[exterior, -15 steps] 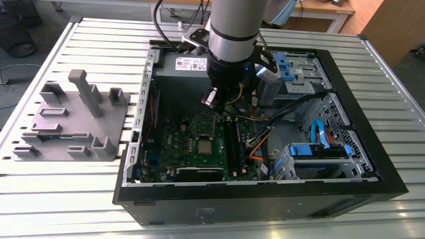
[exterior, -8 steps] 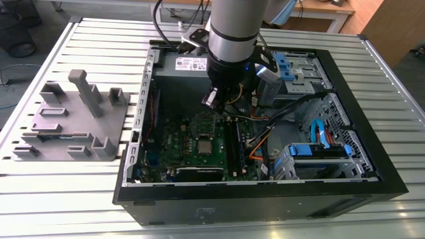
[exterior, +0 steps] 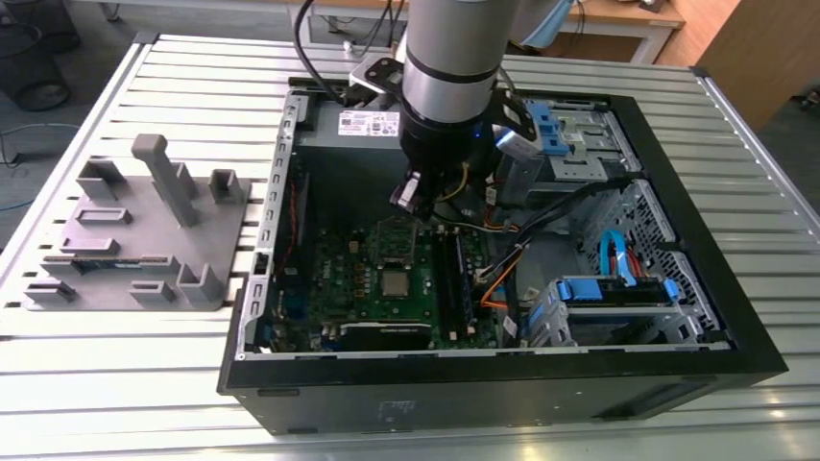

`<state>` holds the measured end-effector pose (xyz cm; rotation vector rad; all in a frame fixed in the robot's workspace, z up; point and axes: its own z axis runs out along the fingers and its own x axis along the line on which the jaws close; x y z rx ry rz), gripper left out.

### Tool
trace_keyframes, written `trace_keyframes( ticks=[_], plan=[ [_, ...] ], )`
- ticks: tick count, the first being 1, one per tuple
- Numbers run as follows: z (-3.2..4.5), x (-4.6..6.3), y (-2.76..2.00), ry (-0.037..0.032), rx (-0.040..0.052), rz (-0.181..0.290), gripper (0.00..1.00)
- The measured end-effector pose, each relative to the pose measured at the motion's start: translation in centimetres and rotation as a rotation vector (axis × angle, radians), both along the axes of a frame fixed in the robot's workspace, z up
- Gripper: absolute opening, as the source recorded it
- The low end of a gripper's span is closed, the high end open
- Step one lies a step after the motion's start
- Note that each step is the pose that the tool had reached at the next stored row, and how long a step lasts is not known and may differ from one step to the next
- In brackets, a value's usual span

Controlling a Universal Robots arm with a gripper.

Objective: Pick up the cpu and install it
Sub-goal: 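Close the cpu cover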

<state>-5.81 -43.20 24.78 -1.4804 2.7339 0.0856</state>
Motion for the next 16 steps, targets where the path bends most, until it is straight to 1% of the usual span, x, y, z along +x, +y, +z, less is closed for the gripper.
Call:
trace_keyframes(
  ticks=[7,13,16],
  plan=[
    [0.07,0.00,-0.26,0.0001,0.0012,0.011,0.11],
    [0.40,0.00,-0.41,-0.0001,0.0037,0.020,0.11],
    [0.45,0.00,-0.51,0.0000,0.0043,0.024,0.11]
  ],
)
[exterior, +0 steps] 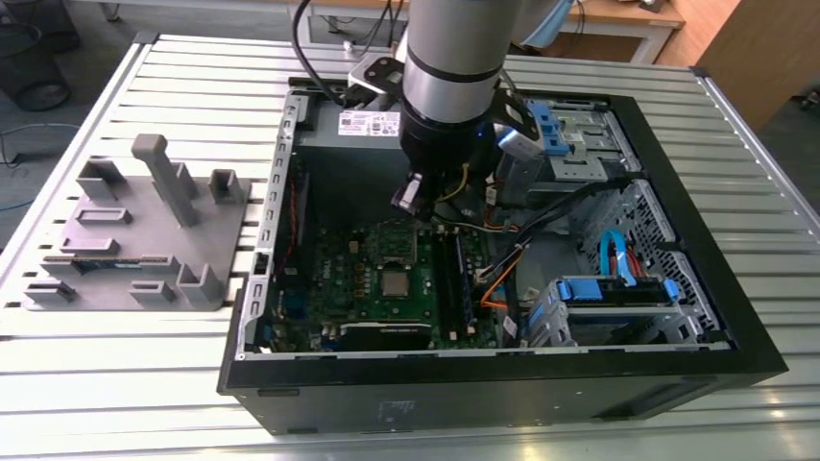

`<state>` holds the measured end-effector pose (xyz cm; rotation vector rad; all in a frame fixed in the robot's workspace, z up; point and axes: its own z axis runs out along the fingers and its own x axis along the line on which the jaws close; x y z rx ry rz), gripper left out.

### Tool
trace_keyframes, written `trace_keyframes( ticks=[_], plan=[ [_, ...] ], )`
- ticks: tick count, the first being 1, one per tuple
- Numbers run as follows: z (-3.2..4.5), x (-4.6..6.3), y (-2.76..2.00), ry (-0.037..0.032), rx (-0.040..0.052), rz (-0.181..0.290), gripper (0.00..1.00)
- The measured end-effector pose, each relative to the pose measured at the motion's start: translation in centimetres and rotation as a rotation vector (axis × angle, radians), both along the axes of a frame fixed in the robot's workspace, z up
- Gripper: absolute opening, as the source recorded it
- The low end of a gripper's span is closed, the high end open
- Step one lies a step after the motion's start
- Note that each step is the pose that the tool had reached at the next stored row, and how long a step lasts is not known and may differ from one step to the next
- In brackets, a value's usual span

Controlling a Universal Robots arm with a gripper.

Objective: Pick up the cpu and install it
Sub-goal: 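Close the cpu cover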

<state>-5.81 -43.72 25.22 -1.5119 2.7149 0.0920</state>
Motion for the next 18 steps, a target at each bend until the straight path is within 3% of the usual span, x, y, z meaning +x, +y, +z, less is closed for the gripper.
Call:
trace_keyframes(
  ticks=[18],
  plan=[
    [0.00,0.0,-1.56,0.0000,0.0000,0.024,0.11]
  ],
)
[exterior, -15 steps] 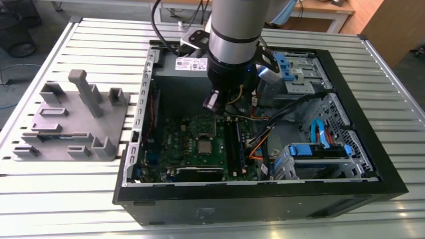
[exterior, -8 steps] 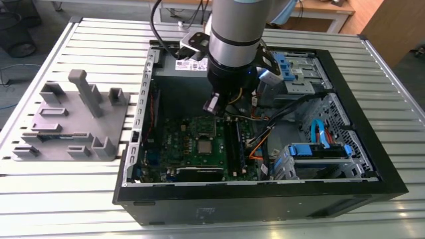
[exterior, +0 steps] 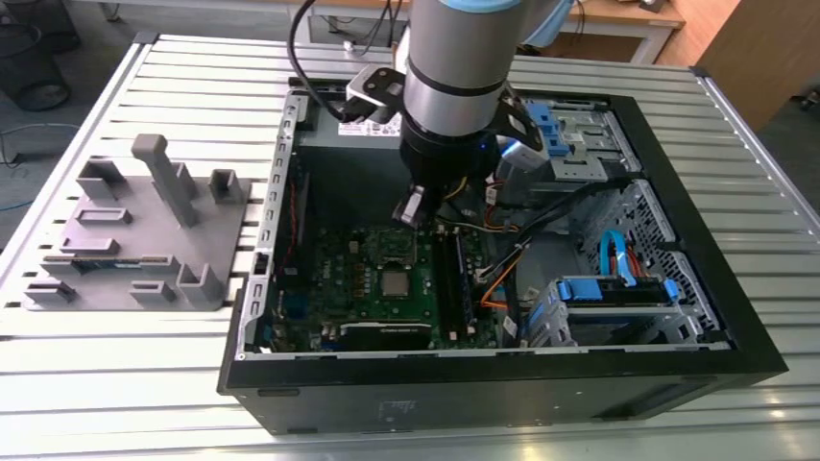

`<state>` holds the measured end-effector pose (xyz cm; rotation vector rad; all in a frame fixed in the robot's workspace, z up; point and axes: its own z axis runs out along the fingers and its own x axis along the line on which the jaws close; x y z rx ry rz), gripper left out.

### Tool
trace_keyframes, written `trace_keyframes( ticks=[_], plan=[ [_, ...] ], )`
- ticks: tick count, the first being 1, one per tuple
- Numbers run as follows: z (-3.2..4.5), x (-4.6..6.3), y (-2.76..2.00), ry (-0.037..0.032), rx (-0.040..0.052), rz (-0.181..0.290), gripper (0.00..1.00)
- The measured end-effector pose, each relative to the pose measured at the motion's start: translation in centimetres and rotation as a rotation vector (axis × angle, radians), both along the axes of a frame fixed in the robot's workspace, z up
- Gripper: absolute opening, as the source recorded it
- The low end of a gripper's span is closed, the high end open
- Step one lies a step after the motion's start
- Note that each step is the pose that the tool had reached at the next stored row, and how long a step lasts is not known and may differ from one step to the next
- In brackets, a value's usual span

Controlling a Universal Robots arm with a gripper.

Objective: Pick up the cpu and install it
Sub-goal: 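Close the cpu cover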

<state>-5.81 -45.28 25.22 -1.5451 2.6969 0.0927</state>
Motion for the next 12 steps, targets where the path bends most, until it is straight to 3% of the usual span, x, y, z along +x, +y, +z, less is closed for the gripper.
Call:
trace_keyframes(
  ticks=[12],
  plan=[
    [0.00,0.0,-1.23,0.0000,0.0001,0.015,0.11]
  ],
)
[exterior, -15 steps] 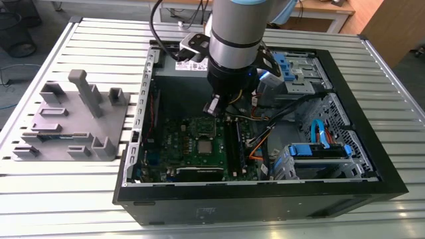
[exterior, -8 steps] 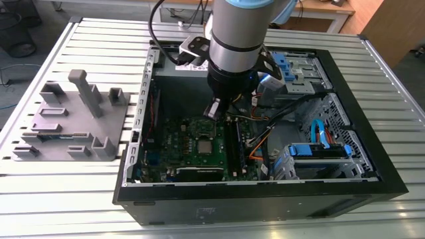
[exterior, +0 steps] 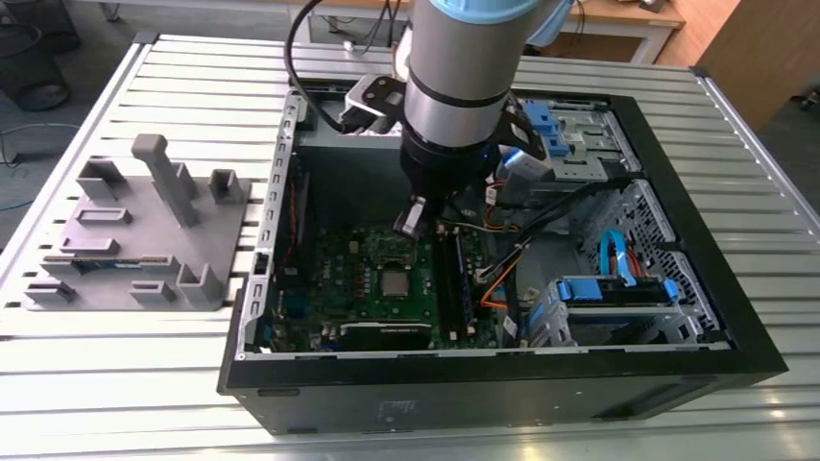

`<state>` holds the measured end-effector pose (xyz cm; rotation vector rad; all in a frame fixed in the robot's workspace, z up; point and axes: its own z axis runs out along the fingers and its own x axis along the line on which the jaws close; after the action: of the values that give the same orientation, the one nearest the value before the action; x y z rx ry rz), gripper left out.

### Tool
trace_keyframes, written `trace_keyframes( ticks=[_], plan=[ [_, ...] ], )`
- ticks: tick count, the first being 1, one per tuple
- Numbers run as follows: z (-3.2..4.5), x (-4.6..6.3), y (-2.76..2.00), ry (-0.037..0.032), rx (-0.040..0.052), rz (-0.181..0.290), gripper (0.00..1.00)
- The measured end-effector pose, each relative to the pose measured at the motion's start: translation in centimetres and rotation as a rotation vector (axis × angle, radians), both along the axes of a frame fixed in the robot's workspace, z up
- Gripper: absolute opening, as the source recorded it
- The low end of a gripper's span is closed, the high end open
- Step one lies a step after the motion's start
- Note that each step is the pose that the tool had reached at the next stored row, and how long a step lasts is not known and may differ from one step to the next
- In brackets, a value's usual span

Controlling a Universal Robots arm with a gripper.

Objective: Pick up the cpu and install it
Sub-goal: 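Close the cpu cover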

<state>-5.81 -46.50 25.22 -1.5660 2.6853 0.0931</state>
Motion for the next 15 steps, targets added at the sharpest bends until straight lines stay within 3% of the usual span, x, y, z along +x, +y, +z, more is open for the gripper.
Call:
trace_keyframes(
  ticks=[6,15],
  plan=[
    [0.00,0.00,-0.57,0.0000,0.0000,0.008,0.11],
    [0.00,-0.05,-0.59,-0.0001,0.0000,0.009,0.11]
  ],
)
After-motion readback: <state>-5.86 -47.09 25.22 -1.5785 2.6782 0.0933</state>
